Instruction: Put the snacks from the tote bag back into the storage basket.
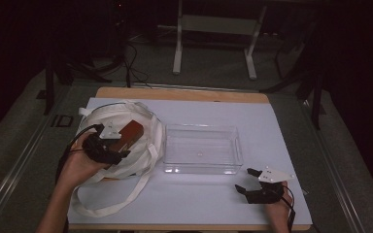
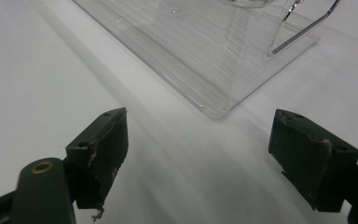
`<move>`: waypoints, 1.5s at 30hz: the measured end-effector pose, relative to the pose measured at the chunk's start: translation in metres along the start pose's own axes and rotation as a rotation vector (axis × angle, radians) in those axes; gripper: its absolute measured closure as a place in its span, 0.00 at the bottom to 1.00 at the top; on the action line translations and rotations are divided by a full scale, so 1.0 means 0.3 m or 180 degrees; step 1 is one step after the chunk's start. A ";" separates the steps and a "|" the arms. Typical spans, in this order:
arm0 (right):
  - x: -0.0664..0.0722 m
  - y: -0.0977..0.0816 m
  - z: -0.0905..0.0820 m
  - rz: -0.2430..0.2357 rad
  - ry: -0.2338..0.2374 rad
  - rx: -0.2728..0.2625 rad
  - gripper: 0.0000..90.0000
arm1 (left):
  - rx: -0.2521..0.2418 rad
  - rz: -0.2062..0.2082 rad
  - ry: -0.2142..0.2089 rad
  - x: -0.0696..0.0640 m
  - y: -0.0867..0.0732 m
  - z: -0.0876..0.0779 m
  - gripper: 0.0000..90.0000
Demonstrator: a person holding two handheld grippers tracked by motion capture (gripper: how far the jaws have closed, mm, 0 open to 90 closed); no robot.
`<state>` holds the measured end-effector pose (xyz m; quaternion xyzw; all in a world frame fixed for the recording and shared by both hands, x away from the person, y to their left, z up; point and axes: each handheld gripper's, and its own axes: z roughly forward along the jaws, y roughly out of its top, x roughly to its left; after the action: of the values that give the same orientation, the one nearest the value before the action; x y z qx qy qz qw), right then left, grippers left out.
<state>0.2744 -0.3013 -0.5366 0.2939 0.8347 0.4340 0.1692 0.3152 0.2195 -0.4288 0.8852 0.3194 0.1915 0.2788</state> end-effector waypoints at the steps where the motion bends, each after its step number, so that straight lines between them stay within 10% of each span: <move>1: 0.000 0.000 0.000 -0.0003 0.0000 0.0002 0.22 | 0.0018 -0.0008 0.0023 0.003 -0.002 0.000 0.42; 45: -0.001 0.000 0.001 0.0001 -0.0002 0.0001 0.22 | 0.0541 -0.0293 0.0244 0.071 -0.072 0.029 0.43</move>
<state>0.2746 -0.3014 -0.5367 0.2942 0.8346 0.4338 0.1693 0.3251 0.2444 -0.4454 0.8821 0.3852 0.1845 0.1987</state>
